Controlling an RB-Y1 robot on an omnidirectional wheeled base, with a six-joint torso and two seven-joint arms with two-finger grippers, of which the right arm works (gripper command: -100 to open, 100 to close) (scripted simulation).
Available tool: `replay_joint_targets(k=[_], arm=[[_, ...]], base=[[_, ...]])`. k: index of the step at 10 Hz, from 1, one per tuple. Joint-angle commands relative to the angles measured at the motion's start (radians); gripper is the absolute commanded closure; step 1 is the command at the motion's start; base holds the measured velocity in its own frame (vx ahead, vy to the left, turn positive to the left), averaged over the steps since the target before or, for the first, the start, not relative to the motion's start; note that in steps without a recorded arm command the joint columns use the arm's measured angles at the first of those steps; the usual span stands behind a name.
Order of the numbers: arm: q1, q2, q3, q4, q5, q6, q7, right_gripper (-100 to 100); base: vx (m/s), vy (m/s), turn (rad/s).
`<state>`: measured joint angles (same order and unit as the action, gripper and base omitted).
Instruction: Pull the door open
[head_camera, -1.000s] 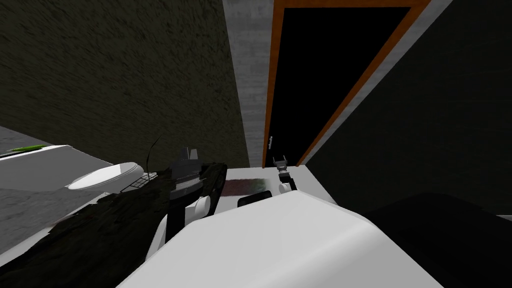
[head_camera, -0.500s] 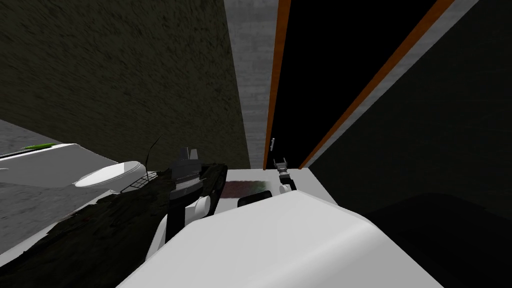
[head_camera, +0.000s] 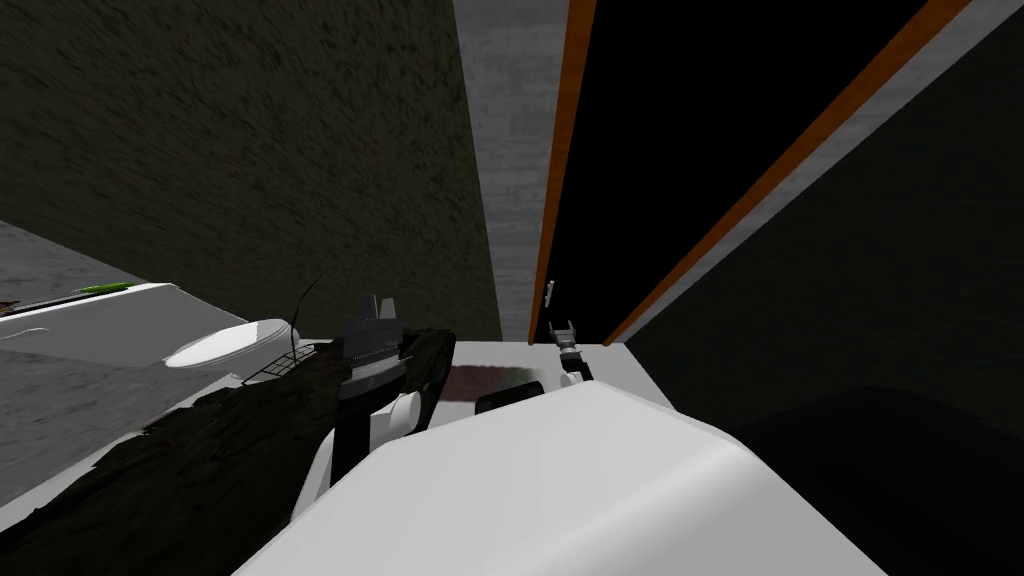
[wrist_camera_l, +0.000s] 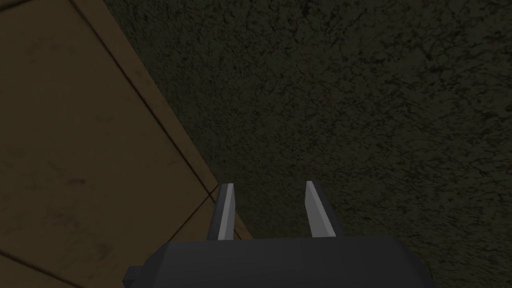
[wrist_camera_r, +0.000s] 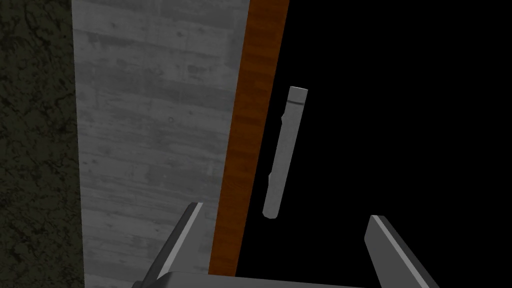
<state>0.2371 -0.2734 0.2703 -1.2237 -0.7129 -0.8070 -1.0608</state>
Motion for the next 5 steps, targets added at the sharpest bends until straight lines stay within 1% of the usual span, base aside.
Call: replay_joint_targets(k=[1,2,4,5], arm=[[-0.007,-0.011,0.013,0.042,-0.025,-0.014,-0.041,-100],[-0.010,-0.015,0.018,0.058,-0.034,-0.018,-0.054,-100],[-0.022,-0.026,0.033,0.111,-0.064,-0.035,-0.101,-100],[-0.024,-0.029,0.037,0.124,-0.071,-0.038,-0.112,-100]], base=[[0.135,-0.058,0.065],[0.130,-0.064,0.072],[0.163,-0.063,0.077],[0.153,-0.053,0.047]])
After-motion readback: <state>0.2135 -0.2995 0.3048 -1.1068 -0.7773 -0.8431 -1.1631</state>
